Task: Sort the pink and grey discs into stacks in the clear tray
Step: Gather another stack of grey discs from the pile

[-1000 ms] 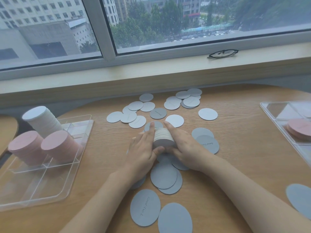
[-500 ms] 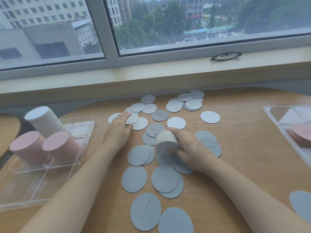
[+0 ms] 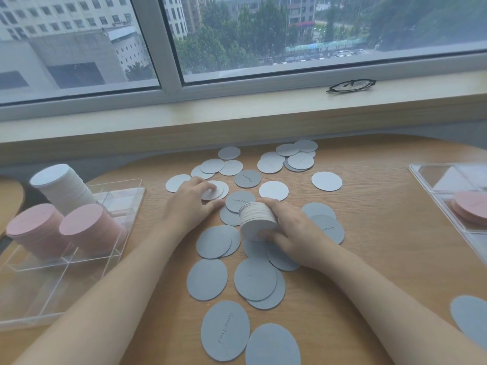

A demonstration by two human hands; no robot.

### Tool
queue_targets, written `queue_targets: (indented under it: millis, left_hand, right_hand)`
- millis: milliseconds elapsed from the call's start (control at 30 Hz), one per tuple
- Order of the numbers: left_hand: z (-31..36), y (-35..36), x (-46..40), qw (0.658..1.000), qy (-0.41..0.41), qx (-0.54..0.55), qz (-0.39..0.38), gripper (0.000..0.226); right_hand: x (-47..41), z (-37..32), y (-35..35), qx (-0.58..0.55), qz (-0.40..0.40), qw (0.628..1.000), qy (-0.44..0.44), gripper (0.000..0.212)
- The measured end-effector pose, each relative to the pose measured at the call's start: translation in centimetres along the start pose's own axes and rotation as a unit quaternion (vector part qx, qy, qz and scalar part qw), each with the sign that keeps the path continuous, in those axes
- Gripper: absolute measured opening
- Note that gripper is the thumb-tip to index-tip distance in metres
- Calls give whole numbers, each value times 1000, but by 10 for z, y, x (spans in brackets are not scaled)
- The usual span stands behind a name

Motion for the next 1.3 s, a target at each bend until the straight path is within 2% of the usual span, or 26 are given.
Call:
queue_targets:
  millis: [167,233,367,500,567,700,833,933,1000,1067,1133,1233,1300]
  left_hand:
    - [6,0,-10,995,58,-82,-14,32]
    - [7,-2,-10,991,72,-111,2,30]
    - [3,-18,2,997,25,6,76,33]
    - [15,-24,34,989,54,65,123,23]
    - [28,-22,51,986,76,103,105,22]
    - [56,-8,67,973,124,194,9,20]
    - [65,6,62,960,100,253,-69,24]
    - [60,5,51,951,74,289,-79,22]
    - [46,1,38,963,37,265,-24,19]
    - [21,-5,18,985,-16,161,62,20]
    - [-3,-14,-1,992,-67,39,103,34]
    - [-33,-24,-24,983,-162,-69,58,60]
    - [-47,-29,-35,977,-186,-99,31,69]
  right_hand:
    - [1,1,1,1,4,1000,-3,57]
    - [1,1,1,2,3,1000,-6,59]
    - [0,1,1,13,-1,1000,-3,67]
    - [0,-2,1,24,-3,1000,-10,71]
    - [0,-2,2,34,-1,999,-14,74]
    - [1,-3,3,14,1,1000,-22,78]
    - [3,-2,3,-37,-5,999,-5,75]
    - [2,2,2,-63,7,998,6,57]
    - [2,1,2,-63,10,998,9,48]
    - [1,1,2,-59,11,998,11,46]
    - [0,1,3,-58,12,998,11,46]
    - [0,2,5,-58,8,998,11,47]
    - [0,2,5,-55,10,998,10,47]
Point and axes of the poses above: each hand's wrist, its own x-axis away from the middle knuckle, its own y-axis out of the palm, z = x × y, the point moved 3 cm from there along -x, towards the middle knuckle, and after that the axes turned 13 degrees about x, right-handed, at the moved point
